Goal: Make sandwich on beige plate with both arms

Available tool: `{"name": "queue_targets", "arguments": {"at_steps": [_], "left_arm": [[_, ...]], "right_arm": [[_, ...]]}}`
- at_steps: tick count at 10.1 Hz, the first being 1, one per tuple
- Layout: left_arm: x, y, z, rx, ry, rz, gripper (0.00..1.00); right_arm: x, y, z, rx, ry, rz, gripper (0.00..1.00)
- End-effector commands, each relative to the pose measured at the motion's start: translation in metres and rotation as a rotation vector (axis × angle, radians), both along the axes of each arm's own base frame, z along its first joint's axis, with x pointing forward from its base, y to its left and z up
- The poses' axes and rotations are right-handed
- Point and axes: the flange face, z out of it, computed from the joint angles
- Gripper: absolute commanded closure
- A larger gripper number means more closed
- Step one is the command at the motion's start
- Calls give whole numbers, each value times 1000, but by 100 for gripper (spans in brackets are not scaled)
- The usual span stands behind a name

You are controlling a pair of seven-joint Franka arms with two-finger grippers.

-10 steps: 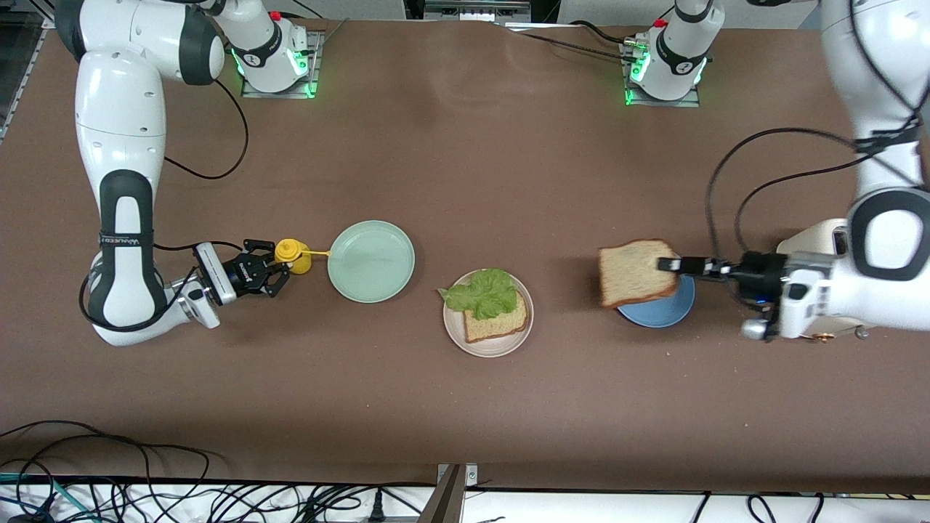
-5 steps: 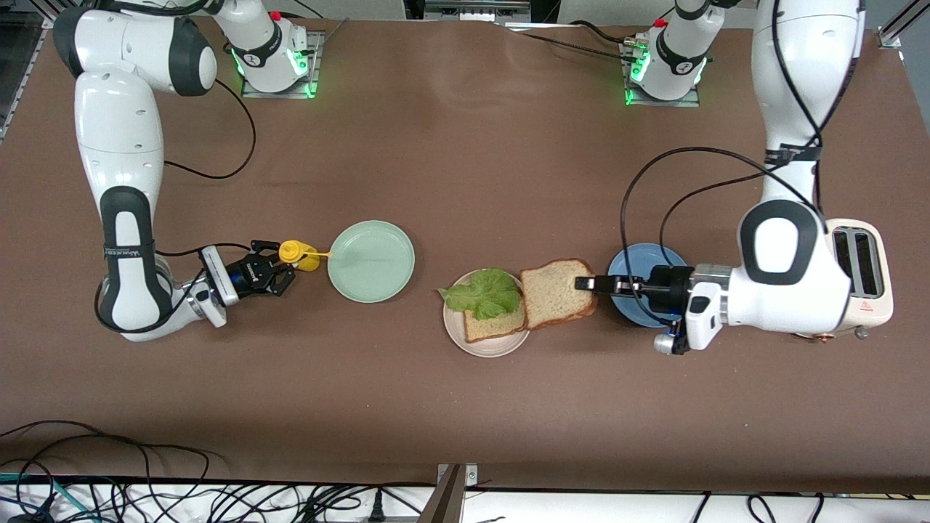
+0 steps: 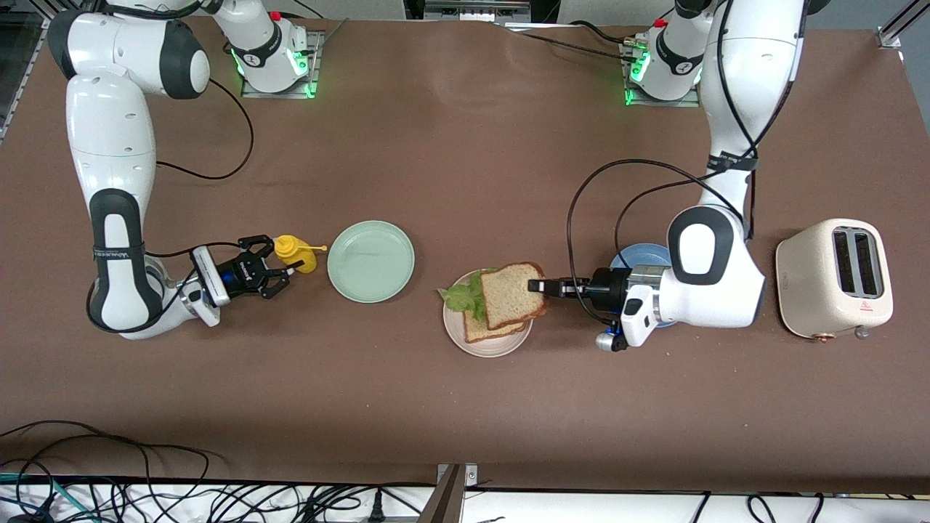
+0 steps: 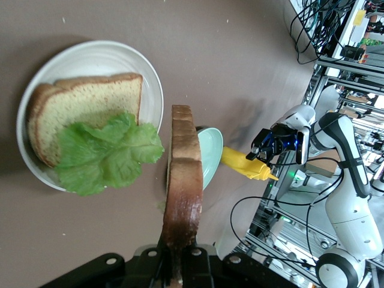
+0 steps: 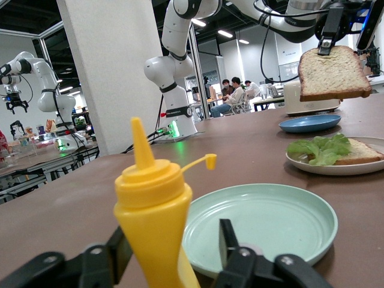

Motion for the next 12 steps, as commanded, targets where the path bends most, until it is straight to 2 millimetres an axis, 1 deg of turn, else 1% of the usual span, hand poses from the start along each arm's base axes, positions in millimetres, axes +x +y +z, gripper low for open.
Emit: {"name": "queue_targets", "arguments": {"at_steps": [1,2,3,4,5,6,7,8,9,10,11,12], "left_arm": [[-7,-26,-6,3,14,41,100],[-10,-39,-15,13,6,65,100],[-14,-49,-27,17,13,76,100],[-15,-50,-35,27,15,88,100],[-15,-50,-45,36,25,90,100],[-16,-50,-53,45,30,87,100],[-18,-49,-61,58,34,78,100],[-18,-48,-69,67,32,73,100],[-17,-46,-77,74,38,73,80],[-16,-43,-85,86,39,84,22],[-13,-38,-88,122,14,105,0],[-13,-36,-90,166,-7,86,0]], "right_arm": [[3,-10,8,-1,10,1,0],[4,-21,12,-38,12,17,0],[2,-36,11,-75,40,16,0],[0,-51,14,-114,65,15,0],[3,-66,22,-167,86,17,0],[6,-76,34,-233,149,23,0],[14,-77,56,-295,230,34,0],[22,-89,78,-380,300,23,0],[23,-98,90,-444,379,15,0],[22,-106,102,-490,435,-2,0],[25,-112,124,-552,494,-41,0],[28,-109,145,-600,558,-70,0]]}}
